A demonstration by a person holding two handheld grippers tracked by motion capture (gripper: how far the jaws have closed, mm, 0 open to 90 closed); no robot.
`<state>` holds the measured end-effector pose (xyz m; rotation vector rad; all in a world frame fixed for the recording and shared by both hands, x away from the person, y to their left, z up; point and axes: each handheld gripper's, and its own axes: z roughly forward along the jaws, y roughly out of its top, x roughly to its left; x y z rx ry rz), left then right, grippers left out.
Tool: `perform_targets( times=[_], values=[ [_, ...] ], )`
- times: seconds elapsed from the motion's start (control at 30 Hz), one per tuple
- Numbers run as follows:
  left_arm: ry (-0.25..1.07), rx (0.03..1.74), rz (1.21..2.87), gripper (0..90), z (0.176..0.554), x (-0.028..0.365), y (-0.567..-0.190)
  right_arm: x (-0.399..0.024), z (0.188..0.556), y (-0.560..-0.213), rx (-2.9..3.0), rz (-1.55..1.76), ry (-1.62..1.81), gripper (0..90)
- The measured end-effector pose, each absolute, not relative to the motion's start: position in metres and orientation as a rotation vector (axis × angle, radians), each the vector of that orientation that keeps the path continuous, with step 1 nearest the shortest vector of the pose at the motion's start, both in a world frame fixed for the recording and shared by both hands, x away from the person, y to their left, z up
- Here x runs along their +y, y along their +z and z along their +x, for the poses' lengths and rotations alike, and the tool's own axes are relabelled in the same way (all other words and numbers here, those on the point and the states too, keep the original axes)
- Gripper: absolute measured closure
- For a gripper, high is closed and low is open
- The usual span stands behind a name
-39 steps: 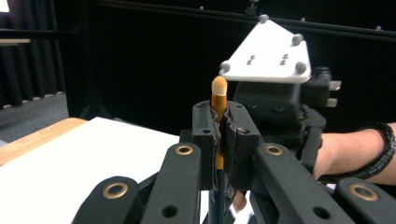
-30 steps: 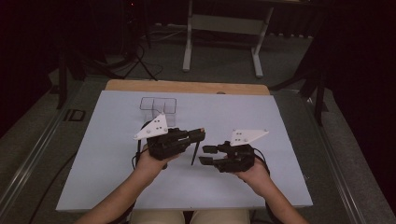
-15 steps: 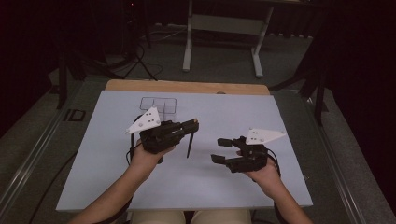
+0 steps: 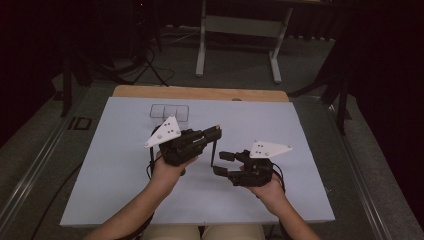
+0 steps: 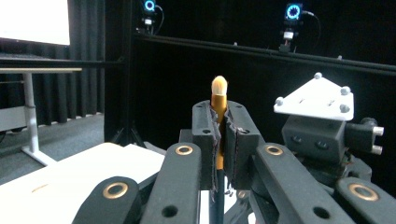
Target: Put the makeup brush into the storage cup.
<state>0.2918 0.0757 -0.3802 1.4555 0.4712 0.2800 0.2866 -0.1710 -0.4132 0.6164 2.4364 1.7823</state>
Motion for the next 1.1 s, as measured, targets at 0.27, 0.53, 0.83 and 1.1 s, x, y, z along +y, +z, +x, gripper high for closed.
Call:
perform_targets(
  times=[0.27, 0.53, 0.83, 1.1],
  values=[
    [0.277, 0.485, 1.433, 85.5, 0.29, 0.07, -0.384, -0.163, 0.29, -0.413, 2.427, 0.653, 1.739, 61.3],
    [0.235, 0.471, 1.426, 85.4, 0.29, 0.066, -0.385, -0.164, 0.294, -0.414, 2.463, 0.654, 1.698, 84.1],
    [0.144, 0.46, 1.482, 84.4, 0.291, 0.07, -0.382, -0.169, 0.291, -0.413, 2.513, 0.585, 1.65, 85.2],
    [0.078, 0.435, 1.595, 83.6, 0.292, 0.076, -0.372, -0.173, 0.287, -0.413, 2.535, 0.516, 1.618, 85.2]
  ],
)
